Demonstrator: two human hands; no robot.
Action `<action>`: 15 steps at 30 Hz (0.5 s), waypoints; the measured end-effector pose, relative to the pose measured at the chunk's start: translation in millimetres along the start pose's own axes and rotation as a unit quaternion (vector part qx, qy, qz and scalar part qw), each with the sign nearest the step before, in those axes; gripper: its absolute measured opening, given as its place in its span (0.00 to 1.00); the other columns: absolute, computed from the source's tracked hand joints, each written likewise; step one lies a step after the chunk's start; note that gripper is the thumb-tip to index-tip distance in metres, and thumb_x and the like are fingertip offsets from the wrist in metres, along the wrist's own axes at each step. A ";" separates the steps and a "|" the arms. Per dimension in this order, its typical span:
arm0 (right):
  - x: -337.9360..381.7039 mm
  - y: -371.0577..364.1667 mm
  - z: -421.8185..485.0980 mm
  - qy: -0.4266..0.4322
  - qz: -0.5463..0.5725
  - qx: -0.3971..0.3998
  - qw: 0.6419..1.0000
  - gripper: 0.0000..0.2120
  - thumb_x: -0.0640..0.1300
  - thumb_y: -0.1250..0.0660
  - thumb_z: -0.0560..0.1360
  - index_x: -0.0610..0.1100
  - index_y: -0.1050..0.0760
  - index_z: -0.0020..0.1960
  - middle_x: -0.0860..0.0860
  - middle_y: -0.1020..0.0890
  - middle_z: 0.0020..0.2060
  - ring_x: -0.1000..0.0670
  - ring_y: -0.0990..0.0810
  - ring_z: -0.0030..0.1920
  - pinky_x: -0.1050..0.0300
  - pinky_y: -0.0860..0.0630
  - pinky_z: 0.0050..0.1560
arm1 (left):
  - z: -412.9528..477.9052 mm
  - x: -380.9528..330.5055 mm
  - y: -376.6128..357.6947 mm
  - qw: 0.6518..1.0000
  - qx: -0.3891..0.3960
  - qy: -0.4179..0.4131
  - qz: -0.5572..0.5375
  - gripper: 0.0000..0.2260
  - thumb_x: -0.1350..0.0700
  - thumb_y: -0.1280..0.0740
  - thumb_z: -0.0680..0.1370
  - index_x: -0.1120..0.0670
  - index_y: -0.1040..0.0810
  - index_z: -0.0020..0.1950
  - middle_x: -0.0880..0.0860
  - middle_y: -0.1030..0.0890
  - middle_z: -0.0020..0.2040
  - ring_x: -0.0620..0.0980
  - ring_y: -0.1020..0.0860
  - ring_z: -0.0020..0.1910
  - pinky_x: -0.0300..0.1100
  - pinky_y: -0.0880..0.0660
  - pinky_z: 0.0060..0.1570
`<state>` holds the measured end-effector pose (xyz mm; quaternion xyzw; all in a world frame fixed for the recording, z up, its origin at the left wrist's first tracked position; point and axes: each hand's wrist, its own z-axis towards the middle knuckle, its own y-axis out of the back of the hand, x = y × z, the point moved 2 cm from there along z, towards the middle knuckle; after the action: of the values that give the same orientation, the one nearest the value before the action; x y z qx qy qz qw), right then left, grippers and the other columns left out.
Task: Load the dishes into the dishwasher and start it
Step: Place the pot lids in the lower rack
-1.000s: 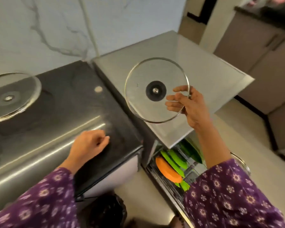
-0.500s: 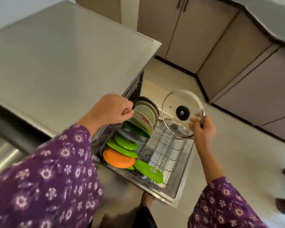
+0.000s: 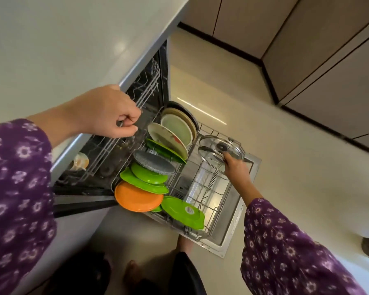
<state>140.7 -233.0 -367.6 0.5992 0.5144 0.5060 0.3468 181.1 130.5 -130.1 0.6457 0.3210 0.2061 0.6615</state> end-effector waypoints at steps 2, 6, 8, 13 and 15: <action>-2.9 -15.6 9.4 0.011 -0.002 0.004 1.000 0.15 0.38 0.41 0.79 0.45 0.30 0.65 0.42 0.19 0.40 0.42 0.19 0.36 0.48 0.20 0.37 | 0.5 1.6 -4.0 1.000 0.012 -0.009 0.018 0.20 0.53 0.27 0.69 0.44 0.39 0.30 0.43 0.35 0.24 0.36 0.35 0.26 0.40 0.37 0.45; -3.0 -48.6 19.9 0.008 -0.001 0.041 0.999 0.15 0.36 0.42 0.78 0.44 0.30 0.64 0.43 0.19 0.36 0.42 0.20 0.34 0.48 0.21 0.36 | 0.7 3.8 -8.9 0.999 0.016 -0.020 0.021 0.14 0.46 0.34 0.70 0.44 0.39 0.31 0.43 0.35 0.24 0.34 0.36 0.27 0.42 0.36 0.42; 0.0 -64.7 19.5 0.015 -0.005 0.065 0.998 0.16 0.36 0.42 0.78 0.44 0.31 0.65 0.42 0.19 0.38 0.41 0.20 0.36 0.47 0.21 0.38 | 2.9 4.9 -7.4 0.999 0.024 -0.016 0.027 0.14 0.46 0.36 0.70 0.45 0.39 0.30 0.43 0.36 0.24 0.34 0.36 0.27 0.43 0.33 0.42; 13.7 -94.6 2.2 0.058 -0.039 0.111 0.991 0.21 0.36 0.43 0.78 0.45 0.35 0.71 0.43 0.18 0.42 0.41 0.19 0.40 0.50 0.24 0.39 | 2.3 7.4 -9.4 0.998 0.045 0.002 0.049 0.17 0.50 0.29 0.69 0.47 0.38 0.29 0.44 0.35 0.24 0.35 0.37 0.26 0.45 0.32 0.43; 18.9 -102.4 -7.1 0.068 -0.050 0.120 0.989 0.22 0.36 0.44 0.78 0.45 0.36 0.71 0.43 0.18 0.45 0.42 0.19 0.40 0.52 0.25 0.38 | 2.2 5.3 -9.4 0.997 0.049 0.003 0.051 0.18 0.51 0.28 0.67 0.47 0.38 0.29 0.44 0.35 0.23 0.34 0.38 0.27 0.45 0.33 0.43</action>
<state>106.0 -191.9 -457.0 0.5747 0.6228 0.4620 0.2614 185.0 131.8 -140.3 0.6924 0.2989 0.2255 0.6167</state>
